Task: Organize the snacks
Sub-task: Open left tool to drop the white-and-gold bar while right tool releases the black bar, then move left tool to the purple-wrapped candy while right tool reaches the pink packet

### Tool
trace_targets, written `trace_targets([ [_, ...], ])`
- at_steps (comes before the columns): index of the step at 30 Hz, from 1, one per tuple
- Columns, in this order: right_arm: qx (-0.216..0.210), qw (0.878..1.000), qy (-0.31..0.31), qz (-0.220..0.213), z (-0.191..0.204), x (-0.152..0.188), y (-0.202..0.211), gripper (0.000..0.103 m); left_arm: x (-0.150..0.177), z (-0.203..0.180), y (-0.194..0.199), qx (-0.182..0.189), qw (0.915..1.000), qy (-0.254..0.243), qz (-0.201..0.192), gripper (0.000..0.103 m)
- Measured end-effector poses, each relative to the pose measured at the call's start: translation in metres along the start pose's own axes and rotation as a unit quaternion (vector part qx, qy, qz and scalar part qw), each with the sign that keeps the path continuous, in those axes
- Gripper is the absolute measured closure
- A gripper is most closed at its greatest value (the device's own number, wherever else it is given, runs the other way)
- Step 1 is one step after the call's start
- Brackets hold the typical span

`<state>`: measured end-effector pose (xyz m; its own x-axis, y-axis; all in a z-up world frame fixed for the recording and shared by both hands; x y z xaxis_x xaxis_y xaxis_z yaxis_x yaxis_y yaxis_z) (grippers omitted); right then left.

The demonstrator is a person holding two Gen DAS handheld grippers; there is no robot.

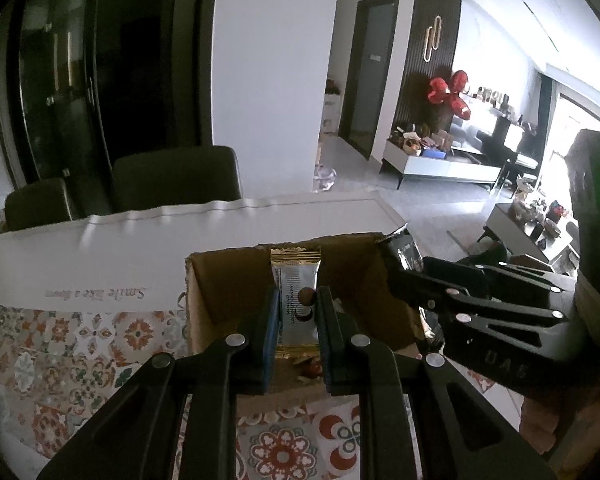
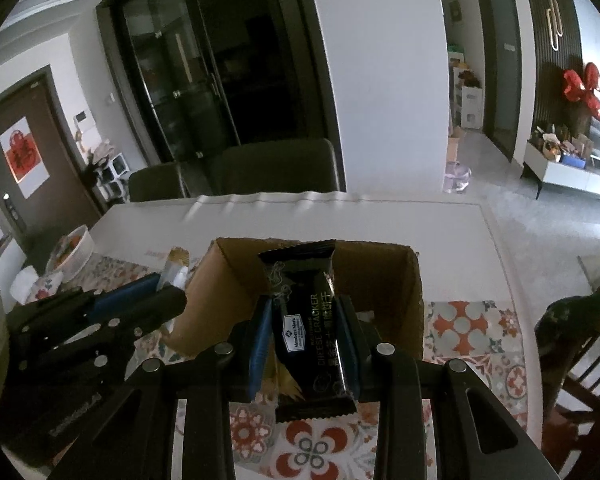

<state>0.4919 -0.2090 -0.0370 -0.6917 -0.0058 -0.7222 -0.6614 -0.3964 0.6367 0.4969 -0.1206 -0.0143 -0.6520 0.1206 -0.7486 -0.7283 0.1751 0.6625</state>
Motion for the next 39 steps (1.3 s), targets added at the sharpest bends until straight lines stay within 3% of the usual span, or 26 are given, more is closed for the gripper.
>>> trace_targets([
  [2,0.003,1.0,-0.002,0.004,-0.003,-0.002,-0.006,0.07,0.0,-0.001,-0.007,0.003,1.0,0.001,0.007,0.084],
  [4,0.009,1.0,-0.002,0.011,-0.006,-0.002,-0.01,0.069,0.0,0.0,-0.012,-0.002,0.9999,-0.003,0.009,0.077],
  [5,0.011,1.0,-0.003,0.014,-0.007,-0.002,-0.012,0.068,0.0,0.0,-0.012,-0.007,0.9999,-0.003,0.01,0.063],
  [6,0.011,1.0,-0.006,0.016,-0.009,-0.001,-0.013,0.06,0.0,0.001,-0.012,-0.011,0.9999,-0.001,0.006,0.055],
  [8,0.02,1.0,-0.007,0.014,-0.012,0.001,-0.013,0.053,0.001,0.002,-0.011,-0.017,0.9998,-0.002,0.0,0.055],
  [18,0.042,0.999,0.016,0.01,-0.005,0.023,0.006,0.053,0.022,0.005,0.015,-0.032,0.9992,-0.017,-0.017,0.053],
  [31,0.044,0.999,0.024,0.001,0.018,0.065,0.041,0.053,0.07,0.001,0.064,-0.013,0.9991,-0.029,-0.028,0.053],
  [39,0.073,0.997,0.039,-0.01,0.031,0.1,0.07,0.053,0.104,-0.004,0.093,-0.011,0.9987,-0.039,-0.032,0.053],
])
Point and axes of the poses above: each gripper's, at about its wrist camera, not at the fingertips, and y roughly against the way its jaws point, z to its left, x to its underside, the point moved 10 cm from there along -y, roughly the way its jaws point, and after that the axes turned 7 degrees about -x, right-handed, at the moved point
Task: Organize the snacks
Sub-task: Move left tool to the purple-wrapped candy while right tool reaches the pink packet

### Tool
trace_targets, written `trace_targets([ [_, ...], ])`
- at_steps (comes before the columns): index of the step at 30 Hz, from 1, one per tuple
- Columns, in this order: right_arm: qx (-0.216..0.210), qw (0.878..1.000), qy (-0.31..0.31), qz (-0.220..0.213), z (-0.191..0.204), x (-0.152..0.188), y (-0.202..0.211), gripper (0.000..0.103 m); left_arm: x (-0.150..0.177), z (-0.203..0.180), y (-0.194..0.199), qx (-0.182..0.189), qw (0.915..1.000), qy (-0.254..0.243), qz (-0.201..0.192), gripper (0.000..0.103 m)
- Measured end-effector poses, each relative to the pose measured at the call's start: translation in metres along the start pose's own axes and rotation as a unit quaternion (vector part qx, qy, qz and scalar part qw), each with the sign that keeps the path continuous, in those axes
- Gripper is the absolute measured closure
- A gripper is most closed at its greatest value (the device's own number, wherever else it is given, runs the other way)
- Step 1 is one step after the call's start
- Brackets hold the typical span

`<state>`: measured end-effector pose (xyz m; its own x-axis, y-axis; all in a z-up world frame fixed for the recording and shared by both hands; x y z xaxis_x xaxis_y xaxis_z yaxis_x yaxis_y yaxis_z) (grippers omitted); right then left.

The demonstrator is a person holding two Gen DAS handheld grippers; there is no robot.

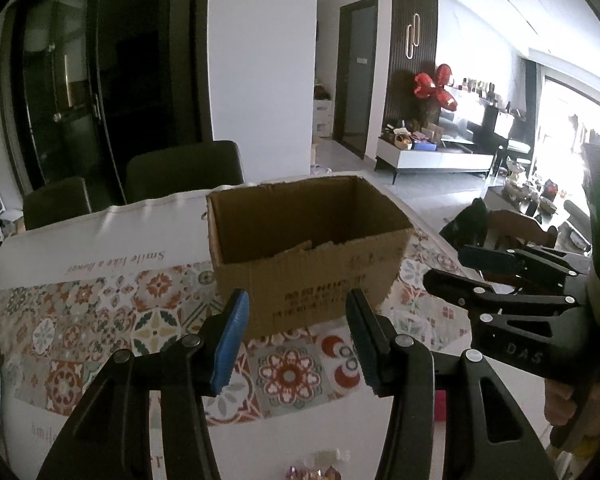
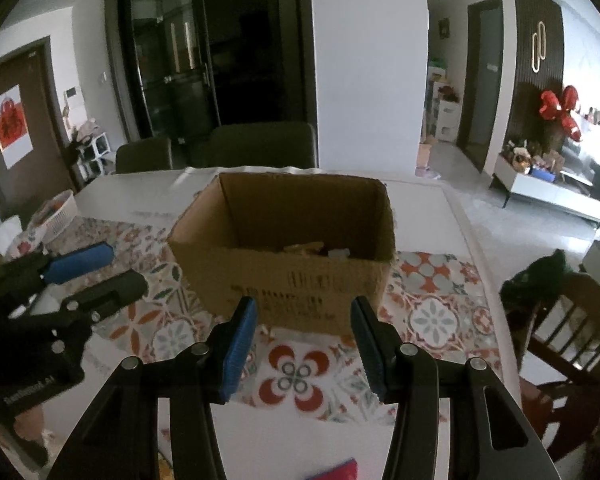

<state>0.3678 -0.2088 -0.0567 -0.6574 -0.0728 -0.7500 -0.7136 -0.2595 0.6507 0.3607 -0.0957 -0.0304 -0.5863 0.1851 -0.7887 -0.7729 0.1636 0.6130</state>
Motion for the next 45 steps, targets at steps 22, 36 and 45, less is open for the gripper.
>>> trace_targets([
  [22,0.085,0.996,0.001,-0.034,0.003,0.088,0.051,0.034,0.092,-0.004,0.036,-0.025,0.9997,0.001,0.006,0.043],
  [36,0.123,0.992,0.008,-0.039,-0.001,0.149,0.052,0.028,0.153,-0.007,0.03,-0.064,0.9975,-0.024,0.019,0.041],
  [45,0.137,0.99,0.016,-0.003,-0.015,0.175,0.031,0.028,0.181,-0.01,0.006,-0.076,0.9954,-0.024,0.052,0.041],
])
Point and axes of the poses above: each gripper's, at about its wrist camera, not at the fingertips, and y roughly against the way its jaws point, z to its left, x to its underside, the point moved 10 cm from there along -y, roughly the way its jaws point, and after that the axes turned 7 degrees about -x, right-handed, at the moved point
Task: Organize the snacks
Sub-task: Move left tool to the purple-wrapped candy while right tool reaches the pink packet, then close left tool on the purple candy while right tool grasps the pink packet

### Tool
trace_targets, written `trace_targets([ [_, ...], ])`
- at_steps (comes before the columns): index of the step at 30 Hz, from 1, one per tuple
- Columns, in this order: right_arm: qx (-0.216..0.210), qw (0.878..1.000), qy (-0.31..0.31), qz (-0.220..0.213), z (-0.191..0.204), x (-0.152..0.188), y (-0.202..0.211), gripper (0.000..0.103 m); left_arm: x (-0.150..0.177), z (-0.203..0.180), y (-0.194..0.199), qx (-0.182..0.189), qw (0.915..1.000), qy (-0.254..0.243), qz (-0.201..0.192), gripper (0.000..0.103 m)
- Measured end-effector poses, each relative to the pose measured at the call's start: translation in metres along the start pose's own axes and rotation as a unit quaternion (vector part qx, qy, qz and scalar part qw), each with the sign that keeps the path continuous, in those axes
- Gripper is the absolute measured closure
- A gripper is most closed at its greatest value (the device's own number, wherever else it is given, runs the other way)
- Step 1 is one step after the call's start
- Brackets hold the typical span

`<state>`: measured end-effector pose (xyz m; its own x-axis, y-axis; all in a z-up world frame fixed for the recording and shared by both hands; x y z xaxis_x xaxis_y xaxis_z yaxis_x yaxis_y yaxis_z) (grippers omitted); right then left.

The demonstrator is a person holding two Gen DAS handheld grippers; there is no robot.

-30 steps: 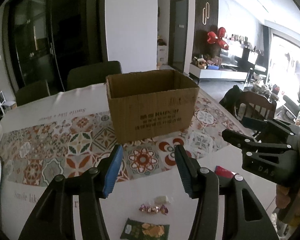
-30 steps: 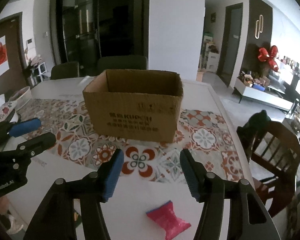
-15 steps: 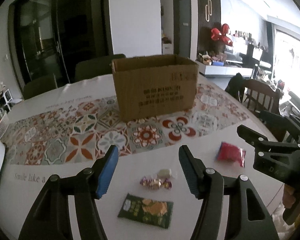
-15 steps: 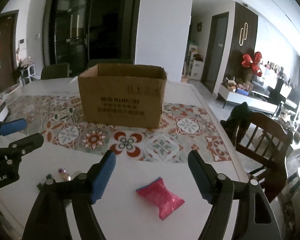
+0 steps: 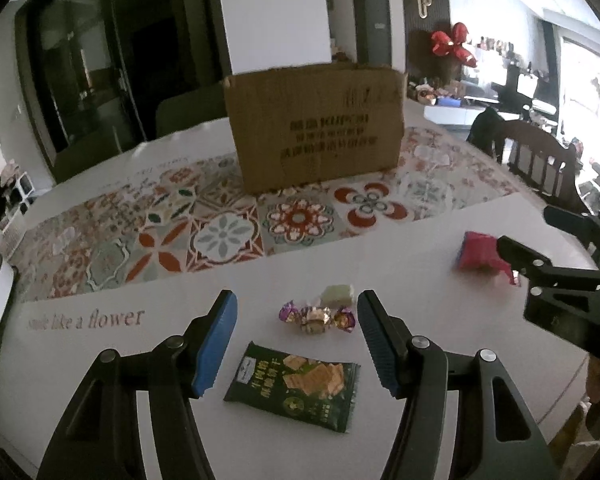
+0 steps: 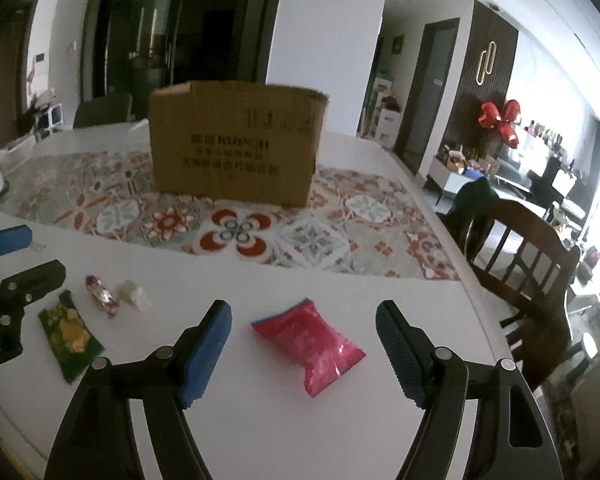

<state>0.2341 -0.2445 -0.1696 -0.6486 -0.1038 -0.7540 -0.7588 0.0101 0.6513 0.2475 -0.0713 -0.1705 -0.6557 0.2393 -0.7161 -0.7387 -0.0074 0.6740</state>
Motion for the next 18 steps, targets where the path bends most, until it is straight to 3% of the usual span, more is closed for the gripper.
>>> trace_targets([
  [18,-0.015,0.998,0.019,0.061,-0.004,0.022,-0.047,0.028,0.013,-0.01,-0.044,0.005,0.9988,0.009,0.047,0.042],
])
Point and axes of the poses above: each gripper's, at about its wrist camera, not at the fingertips, and y roughly against the way its jaws point, z to its left, x to its underside, the point moved 10 cm from there along -y, roughly the way its jaws point, and after that the axes turned 7 degrees about -x, right-handed, at the moved point
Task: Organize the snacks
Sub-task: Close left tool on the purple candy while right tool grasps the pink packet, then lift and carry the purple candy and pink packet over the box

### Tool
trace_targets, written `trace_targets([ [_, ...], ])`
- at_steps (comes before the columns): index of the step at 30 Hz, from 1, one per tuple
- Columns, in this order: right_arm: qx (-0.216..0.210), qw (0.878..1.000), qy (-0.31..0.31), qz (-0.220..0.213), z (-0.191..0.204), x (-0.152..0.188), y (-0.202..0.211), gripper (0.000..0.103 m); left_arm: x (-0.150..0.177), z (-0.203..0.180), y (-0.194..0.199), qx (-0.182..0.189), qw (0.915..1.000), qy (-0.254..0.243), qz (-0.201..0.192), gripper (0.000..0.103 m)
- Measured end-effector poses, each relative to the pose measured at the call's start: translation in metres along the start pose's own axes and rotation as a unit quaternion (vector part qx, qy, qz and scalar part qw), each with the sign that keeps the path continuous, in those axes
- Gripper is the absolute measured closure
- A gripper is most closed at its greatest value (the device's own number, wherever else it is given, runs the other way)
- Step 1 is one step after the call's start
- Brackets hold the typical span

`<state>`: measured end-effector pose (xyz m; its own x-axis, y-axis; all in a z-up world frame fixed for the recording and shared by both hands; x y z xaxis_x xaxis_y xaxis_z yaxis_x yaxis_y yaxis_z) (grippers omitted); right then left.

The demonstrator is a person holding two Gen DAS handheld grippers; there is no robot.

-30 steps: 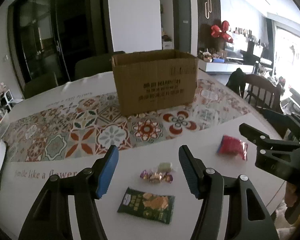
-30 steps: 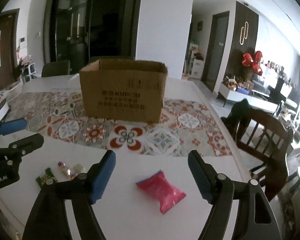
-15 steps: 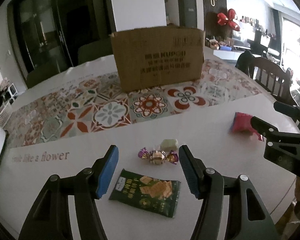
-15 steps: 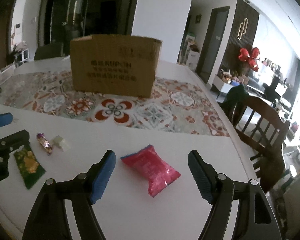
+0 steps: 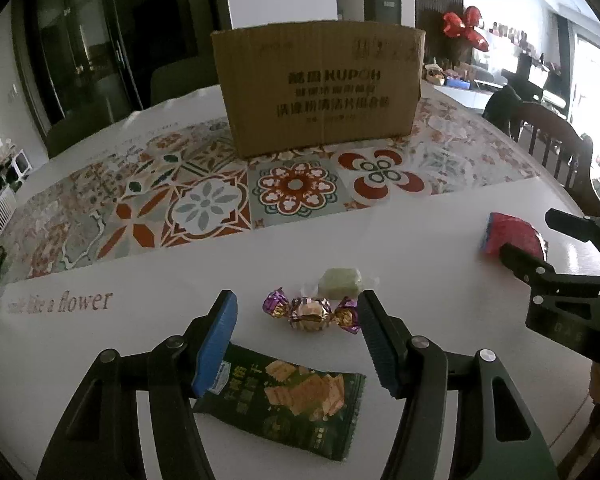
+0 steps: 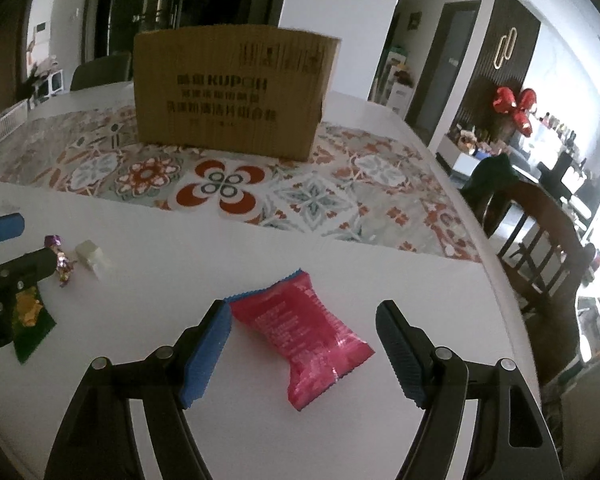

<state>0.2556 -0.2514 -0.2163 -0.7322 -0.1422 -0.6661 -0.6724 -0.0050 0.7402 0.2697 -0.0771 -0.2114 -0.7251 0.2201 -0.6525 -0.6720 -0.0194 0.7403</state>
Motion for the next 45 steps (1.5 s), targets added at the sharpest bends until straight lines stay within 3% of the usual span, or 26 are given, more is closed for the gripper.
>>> trace_targets([
  [8,-0.007,1.0,0.01,0.016,0.006,0.002,-0.013,0.029,0.005,0.002,-0.015,0.013,0.9994,0.019,0.025,0.047],
  [11,-0.01,1.0,0.01,0.022,0.007,0.004,-0.015,0.037,0.006,0.001,-0.019,0.018,0.999,0.023,0.032,0.051],
  [14,-0.02,0.999,0.005,0.027,0.01,0.005,-0.017,0.053,0.008,0.0,-0.021,0.027,0.9986,0.026,0.037,0.056],
  [18,-0.029,0.999,0.006,0.029,0.016,0.006,-0.016,0.06,0.009,0.0,-0.023,0.039,0.9977,0.034,0.043,0.075],
  [27,-0.055,0.998,-0.001,0.021,0.031,0.005,-0.007,0.064,0.009,-0.001,-0.016,0.05,0.9974,0.035,0.037,0.076],
  [37,-0.071,0.997,-0.021,-0.005,0.033,-0.007,0.013,0.064,-0.005,-0.008,0.013,0.049,0.9987,0.008,-0.011,0.076],
  [45,-0.073,0.996,-0.023,-0.053,0.036,-0.03,0.044,0.064,-0.026,-0.003,0.041,0.057,0.9969,0.015,-0.051,0.076],
])
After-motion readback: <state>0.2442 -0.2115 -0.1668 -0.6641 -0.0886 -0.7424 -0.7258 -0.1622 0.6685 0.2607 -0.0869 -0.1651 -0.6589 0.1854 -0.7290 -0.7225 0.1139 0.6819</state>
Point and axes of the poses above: each gripper's, at about its wrist camera, not at the fingertips, and y roughly against the way its jaws point, z to its left, x to its underside, the point moved 10 cm from there along -y, roughly the way its jaws point, and after that the axes turned 7 degrees about -x, right-handed, at the moved point
